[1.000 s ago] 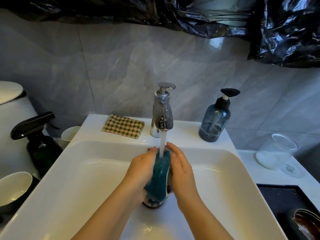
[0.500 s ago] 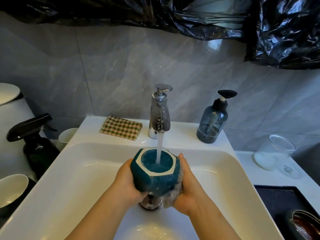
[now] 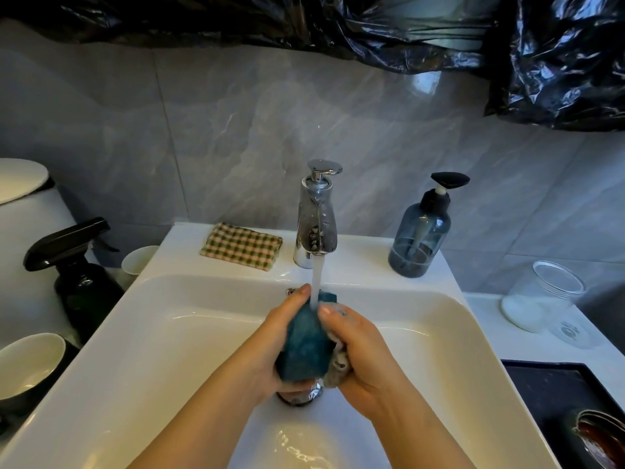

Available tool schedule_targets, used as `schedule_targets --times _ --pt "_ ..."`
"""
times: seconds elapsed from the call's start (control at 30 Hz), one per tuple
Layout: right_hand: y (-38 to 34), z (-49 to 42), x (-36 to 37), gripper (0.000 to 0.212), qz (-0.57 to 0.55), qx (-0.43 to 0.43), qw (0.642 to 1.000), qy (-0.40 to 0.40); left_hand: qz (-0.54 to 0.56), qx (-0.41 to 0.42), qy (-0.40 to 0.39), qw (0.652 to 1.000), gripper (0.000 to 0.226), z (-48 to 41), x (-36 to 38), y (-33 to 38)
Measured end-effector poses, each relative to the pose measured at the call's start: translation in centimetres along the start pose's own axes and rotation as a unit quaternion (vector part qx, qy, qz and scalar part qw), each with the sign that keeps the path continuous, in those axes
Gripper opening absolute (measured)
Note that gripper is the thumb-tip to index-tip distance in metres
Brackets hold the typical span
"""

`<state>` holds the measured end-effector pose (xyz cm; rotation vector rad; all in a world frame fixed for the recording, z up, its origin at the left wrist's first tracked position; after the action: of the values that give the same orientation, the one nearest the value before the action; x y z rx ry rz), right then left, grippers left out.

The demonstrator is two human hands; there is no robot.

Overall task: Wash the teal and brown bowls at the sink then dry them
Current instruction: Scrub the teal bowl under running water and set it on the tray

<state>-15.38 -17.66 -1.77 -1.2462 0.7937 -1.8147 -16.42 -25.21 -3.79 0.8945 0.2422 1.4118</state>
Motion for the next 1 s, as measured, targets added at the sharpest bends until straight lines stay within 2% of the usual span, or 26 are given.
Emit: schedule_targets --times 0.1,0.23,0.3,0.37,0.43,0.5,0.57,0.63,0.67,0.7,0.8,0.93,1.0 --pt "-0.6 0.7 1.5 0.03 0.106 -0.045 0.991 -0.068 0.066 -0.006 0.01 0.998 0.06 -0.1 -0.6 0.3" --pt "-1.0 1.2 3.1 0.029 0.283 -0.093 0.947 -0.122 0.131 -0.011 0.001 0.991 0.057 0.0 -1.1 0.7" --pt "-1.3 1.3 3.2 0.024 0.286 -0.099 0.945 -0.124 0.12 0.006 -0.002 0.993 0.053 0.3 -1.1 1.1" --pt "-1.4 1.1 2.8 0.021 0.235 -0.094 0.961 -0.108 0.102 0.018 -0.004 0.995 0.047 0.6 -0.8 1.4" --pt "-1.4 0.6 1.9 0.027 0.188 -0.096 0.975 -0.071 0.093 0.031 -0.013 0.995 0.042 0.8 -0.3 1.5" --pt "-1.6 0.7 1.9 0.028 0.197 -0.099 0.973 -0.076 0.099 0.038 -0.006 0.994 0.044 0.8 -0.5 1.6" --pt "-1.6 1.2 2.7 0.03 0.306 -0.113 0.938 -0.117 0.133 0.023 -0.011 0.991 0.052 0.6 -0.9 1.4" --pt "-1.7 1.1 2.9 0.032 0.442 -0.147 0.876 -0.127 0.163 0.005 -0.013 0.987 0.061 0.2 -1.5 1.2" --pt "-1.8 1.0 2.8 0.03 0.476 -0.162 0.856 -0.12 0.163 0.007 -0.017 0.986 0.062 0.1 -1.6 1.3" --pt "-1.9 1.0 2.8 0.028 0.478 -0.174 0.854 -0.114 0.153 0.014 -0.024 0.988 0.06 -0.1 -1.7 1.4" --pt "-2.7 1.3 2.8 0.015 0.407 -0.192 0.886 -0.112 0.107 0.042 -0.075 0.991 0.048 -0.1 -0.8 2.1" --pt "-3.7 1.5 2.2 0.018 0.291 -0.201 0.932 -0.079 0.089 0.085 -0.124 0.985 0.042 0.3 0.2 2.7" --pt "-3.7 1.5 2.2 0.016 0.275 -0.191 0.939 -0.083 0.075 0.096 -0.122 0.985 0.042 0.2 0.2 2.7"
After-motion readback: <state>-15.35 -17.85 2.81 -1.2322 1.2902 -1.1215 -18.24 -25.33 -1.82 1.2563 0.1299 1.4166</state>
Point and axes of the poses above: each hand's wrist, its own z-axis away from the middle knuckle, its own x-axis out of the palm, y = z × x, the point moved 9 cm from there along -z, towards the middle knuckle, and after that the axes turned 3 degrees about -x, right-handed, at the moved point
